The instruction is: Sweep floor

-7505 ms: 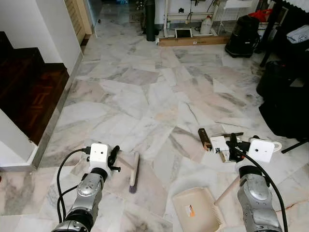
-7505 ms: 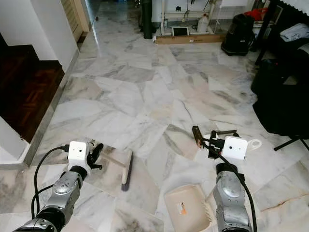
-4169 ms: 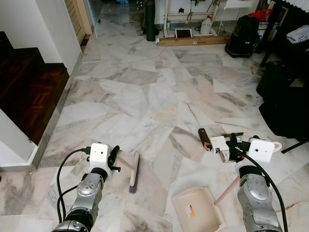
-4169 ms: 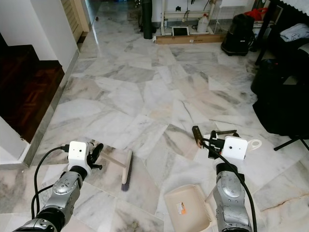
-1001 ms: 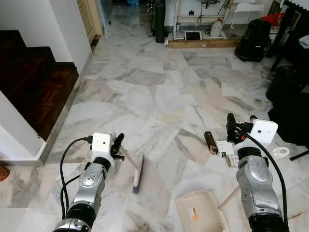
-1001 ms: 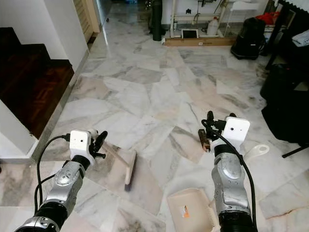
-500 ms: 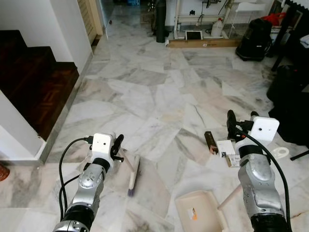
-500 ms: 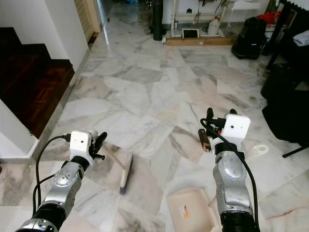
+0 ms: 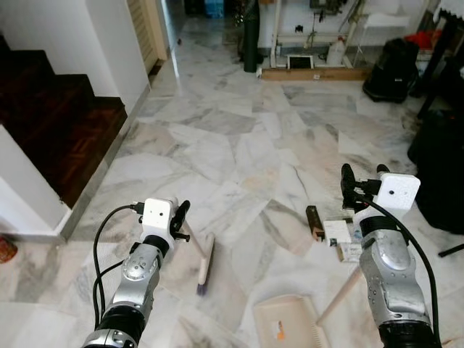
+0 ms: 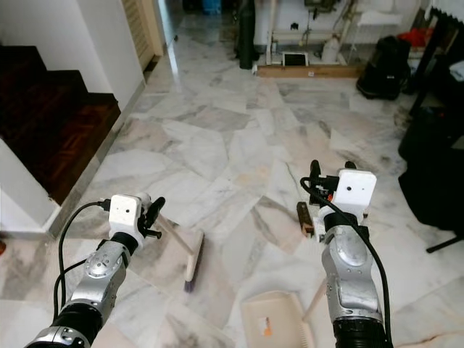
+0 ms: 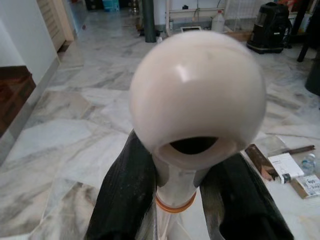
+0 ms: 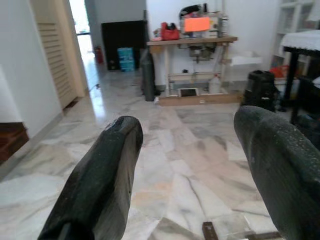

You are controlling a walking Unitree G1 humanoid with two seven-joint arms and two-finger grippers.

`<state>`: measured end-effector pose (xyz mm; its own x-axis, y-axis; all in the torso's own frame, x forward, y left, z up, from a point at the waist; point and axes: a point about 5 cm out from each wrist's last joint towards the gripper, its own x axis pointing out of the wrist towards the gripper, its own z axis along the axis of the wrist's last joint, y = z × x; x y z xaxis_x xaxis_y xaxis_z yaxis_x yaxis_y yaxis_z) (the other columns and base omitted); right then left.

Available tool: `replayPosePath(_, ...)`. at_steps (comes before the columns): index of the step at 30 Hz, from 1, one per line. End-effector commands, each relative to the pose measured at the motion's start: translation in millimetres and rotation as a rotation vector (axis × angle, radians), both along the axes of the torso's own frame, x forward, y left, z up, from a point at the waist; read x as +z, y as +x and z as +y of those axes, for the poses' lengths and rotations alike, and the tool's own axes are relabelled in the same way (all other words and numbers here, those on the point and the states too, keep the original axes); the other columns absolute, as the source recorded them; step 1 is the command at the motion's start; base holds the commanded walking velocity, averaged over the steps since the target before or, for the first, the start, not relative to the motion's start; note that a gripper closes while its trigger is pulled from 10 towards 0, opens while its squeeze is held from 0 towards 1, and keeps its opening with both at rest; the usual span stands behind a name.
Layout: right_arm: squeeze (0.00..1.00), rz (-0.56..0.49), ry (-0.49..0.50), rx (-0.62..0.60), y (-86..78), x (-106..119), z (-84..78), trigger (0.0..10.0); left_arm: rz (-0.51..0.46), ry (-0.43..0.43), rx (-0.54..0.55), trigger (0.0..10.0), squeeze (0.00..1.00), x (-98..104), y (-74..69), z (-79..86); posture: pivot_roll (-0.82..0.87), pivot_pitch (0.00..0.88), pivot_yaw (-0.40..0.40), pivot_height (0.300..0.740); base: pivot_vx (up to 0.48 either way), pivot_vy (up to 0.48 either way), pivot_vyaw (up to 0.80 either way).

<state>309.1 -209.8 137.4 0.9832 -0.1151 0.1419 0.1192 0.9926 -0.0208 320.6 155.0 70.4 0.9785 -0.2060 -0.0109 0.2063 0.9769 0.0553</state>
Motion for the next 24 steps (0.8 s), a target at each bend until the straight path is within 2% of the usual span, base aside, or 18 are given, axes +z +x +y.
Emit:
replayPosePath(1,0.0,-0.019,0.009,0.018,1.1,6.4,3.8,10.0,-0.039,-0.002,0.014,10.0,0.0,8.7,3.2,4.7,-0.16,0.032,0.026,0.74,0.0,0.0,0.0)
replayPosePath(21,0.0,-0.026,0.002,0.066,2.6,10.9,11.7,10.0,-0.044,-0.013,0.01,10.0,0.0,9.5,3.9,0.2,-0.17,0.024,0.02,0.74,0.0,0.0,0.0)
replayPosePath(24,0.0,-0.028,0.0,0.07,3.3,11.9,12.4,10.0,-0.052,-0.023,0.004,10.0,0.0,10.2,3.9,-1.8,-0.17,0.024,0.02,0.74,-0.48,0.0,0.0)
